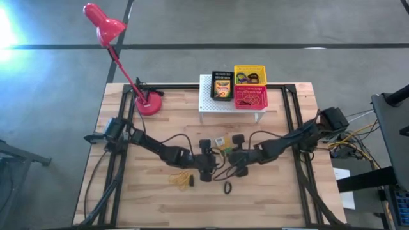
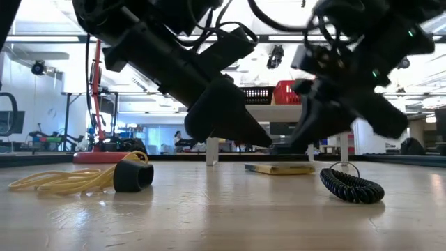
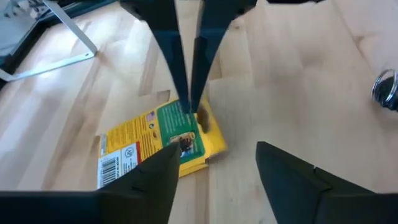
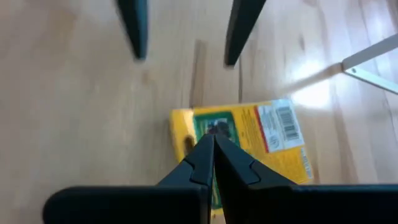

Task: Pick & Place Office Desk Supplies
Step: Put the crayon box into the black basket on the shelf

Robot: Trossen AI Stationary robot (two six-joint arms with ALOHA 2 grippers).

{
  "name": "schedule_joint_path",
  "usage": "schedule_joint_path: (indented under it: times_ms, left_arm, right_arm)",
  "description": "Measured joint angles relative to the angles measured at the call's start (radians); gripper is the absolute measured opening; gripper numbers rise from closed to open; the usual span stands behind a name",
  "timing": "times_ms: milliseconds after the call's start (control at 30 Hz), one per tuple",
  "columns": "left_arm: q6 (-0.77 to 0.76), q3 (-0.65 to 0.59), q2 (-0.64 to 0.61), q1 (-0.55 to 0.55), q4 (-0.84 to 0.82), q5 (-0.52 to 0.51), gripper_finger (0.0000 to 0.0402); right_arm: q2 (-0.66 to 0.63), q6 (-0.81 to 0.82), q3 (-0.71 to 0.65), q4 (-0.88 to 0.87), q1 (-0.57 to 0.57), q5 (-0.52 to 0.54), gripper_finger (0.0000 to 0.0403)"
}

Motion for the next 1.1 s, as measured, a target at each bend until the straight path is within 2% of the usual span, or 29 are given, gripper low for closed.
schedule_joint_path:
  times_ms: [267, 467, 700, 867, 1000, 1100]
  left_arm:
    - [-0.121, 0.0, 0.0, 0.002, 0.019, 0.006, 0.0263]
    - [-0.125, -0.001, 0.001, 0.002, 0.032, -0.002, 0.0257]
    - [-0.121, -0.008, 0.002, 0.002, 0.023, -0.01, 0.0243]
    - [-0.128, -0.01, 0.002, 0.002, 0.021, -0.011, 0.0234]
    - [-0.147, -0.01, 0.002, 0.002, 0.018, -0.011, 0.0228]
    - [-0.231, -0.01, -0.001, 0.011, -0.008, -0.01, 0.0222]
  right_arm:
    - [-0.038, 0.091, 0.105, -0.124, 0.002, -0.009, 0.0008]
    - [-0.047, 0.121, 0.166, -0.192, 0.002, -0.01, 0.0008]
    - [-0.045, 0.146, 0.186, -0.241, 0.001, -0.104, 0.0012]
    - [-0.034, 0.169, 0.154, -0.234, -0.002, -0.207, 0.0049]
    - [-0.019, 0.171, 0.111, -0.225, -0.011, -0.212, 0.0092]
    - [-0.013, 0.159, 0.083, -0.192, -0.028, -0.209, 0.0121]
